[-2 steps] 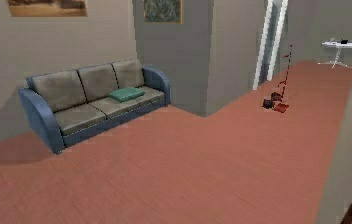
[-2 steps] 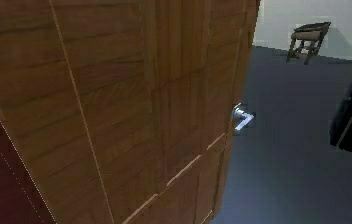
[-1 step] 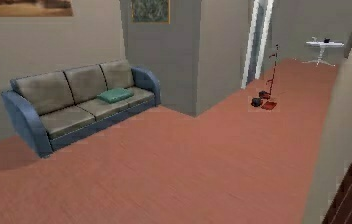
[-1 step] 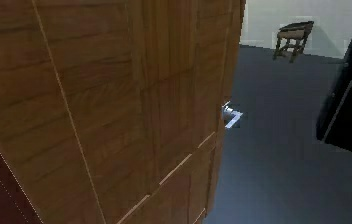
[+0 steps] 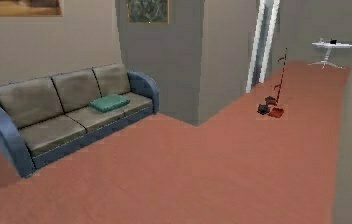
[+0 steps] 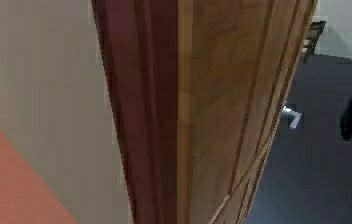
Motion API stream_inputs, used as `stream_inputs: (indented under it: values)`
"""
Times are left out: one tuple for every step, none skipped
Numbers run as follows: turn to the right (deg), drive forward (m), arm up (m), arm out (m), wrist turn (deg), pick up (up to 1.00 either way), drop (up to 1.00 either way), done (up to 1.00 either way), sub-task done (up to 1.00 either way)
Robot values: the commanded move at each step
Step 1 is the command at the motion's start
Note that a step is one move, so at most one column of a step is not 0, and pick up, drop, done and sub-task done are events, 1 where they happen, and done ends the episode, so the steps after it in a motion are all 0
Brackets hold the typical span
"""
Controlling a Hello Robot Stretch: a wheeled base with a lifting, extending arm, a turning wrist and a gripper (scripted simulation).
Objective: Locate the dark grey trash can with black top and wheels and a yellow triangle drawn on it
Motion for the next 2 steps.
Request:
stream_inputs:
  values:
    - [33.0, 0.0, 0.0, 0.0, 0.0, 0.0, 0.0, 0.0, 0.0]
    - [0.0, 1.0, 0.0, 0.0, 0.0, 0.0, 0.0, 0.0, 0.0]
